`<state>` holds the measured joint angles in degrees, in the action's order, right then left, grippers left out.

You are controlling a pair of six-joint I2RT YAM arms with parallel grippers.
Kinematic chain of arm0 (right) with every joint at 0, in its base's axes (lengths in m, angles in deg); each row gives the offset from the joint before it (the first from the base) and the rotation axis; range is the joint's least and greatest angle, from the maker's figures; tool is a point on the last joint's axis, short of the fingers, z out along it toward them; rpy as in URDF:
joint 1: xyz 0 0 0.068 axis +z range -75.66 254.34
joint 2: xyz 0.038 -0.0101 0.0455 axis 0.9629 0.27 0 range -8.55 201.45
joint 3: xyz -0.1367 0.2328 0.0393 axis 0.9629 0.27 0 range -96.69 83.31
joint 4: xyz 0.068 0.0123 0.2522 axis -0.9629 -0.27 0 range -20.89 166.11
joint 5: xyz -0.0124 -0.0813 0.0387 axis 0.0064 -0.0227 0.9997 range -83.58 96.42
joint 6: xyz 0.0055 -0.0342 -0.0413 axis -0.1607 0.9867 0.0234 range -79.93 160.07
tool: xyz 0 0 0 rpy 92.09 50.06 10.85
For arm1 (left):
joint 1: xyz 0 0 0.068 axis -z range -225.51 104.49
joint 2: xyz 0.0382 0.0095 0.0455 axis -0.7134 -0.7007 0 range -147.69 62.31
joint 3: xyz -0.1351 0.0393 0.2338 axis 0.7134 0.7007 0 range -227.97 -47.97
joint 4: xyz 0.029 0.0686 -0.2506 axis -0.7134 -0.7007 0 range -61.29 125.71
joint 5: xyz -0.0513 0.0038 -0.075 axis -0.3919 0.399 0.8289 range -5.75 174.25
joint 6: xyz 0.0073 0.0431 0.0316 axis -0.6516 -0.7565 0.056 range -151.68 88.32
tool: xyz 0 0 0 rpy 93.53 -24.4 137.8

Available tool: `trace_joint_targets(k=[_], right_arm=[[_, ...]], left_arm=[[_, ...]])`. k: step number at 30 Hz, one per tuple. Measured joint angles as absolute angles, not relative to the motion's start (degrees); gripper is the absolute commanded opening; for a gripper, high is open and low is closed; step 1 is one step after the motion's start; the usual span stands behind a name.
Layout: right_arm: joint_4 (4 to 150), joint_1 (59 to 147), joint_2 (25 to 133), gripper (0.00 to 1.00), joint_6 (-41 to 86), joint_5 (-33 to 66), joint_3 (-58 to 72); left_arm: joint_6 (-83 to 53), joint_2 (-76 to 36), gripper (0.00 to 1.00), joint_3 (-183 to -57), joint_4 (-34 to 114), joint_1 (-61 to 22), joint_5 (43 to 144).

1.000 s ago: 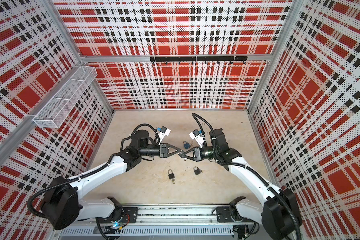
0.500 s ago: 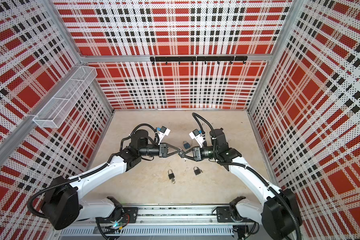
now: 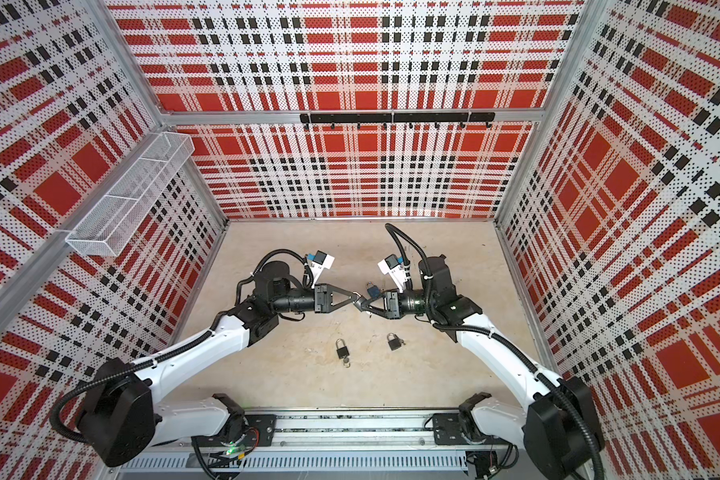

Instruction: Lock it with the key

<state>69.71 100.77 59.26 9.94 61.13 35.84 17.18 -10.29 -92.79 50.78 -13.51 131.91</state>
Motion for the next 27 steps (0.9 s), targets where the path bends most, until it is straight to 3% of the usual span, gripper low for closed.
trace_joint_targets(k=[13,27], right_arm=[[75.98,98.37,57.42,0.41,6.36,61.68,38.27],[81.3,98.0,59.46,0.42,3.43,63.36,38.88]], left_arm=[[18.71,-9.96,0.0,-91.83,51.67,-15.95,130.75],[19.73,-8.45,0.0,-91.83,52.66,-16.19,130.77]])
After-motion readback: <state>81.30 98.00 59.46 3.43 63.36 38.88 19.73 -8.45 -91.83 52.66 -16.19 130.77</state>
